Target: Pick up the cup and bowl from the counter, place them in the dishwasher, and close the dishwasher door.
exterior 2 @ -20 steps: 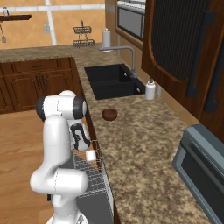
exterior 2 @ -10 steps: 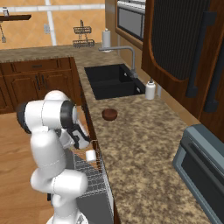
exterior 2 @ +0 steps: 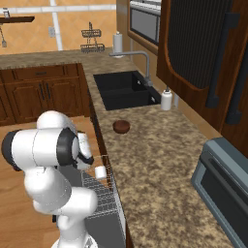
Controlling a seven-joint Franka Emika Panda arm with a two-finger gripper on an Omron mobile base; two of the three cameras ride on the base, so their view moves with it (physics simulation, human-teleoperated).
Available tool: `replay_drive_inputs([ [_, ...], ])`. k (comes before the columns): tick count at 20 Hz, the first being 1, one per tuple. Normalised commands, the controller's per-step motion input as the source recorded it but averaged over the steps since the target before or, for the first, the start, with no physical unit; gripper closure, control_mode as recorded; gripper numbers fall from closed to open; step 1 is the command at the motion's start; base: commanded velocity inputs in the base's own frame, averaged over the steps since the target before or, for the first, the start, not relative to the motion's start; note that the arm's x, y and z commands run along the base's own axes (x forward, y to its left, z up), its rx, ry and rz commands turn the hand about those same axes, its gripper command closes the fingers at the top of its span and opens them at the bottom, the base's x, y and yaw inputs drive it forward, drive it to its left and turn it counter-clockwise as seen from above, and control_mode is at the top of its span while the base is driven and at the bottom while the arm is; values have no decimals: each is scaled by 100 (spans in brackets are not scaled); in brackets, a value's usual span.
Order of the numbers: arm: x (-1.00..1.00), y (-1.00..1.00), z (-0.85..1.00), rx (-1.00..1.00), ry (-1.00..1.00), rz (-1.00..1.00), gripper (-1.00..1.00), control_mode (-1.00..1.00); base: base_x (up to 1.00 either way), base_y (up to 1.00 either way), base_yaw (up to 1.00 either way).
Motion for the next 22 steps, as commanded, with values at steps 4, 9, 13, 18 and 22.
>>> replay_drive_inputs([
  [4, 19, 17, 100, -4, 0, 0, -100, -100, 0, 0, 0],
  [9, 25, 12, 100, -4, -2, 0, -100, -100, 0, 0, 0],
  [13, 37, 1, 100, -10, -2, 0, -100, -100, 0, 0, 0],
  [18, 36, 0, 100, -14, 0, -1, -100, -100, 0, 0, 0],
  [22, 31, -28, 94, -14, 8, -4, -100, -100, 0, 0, 0],
])
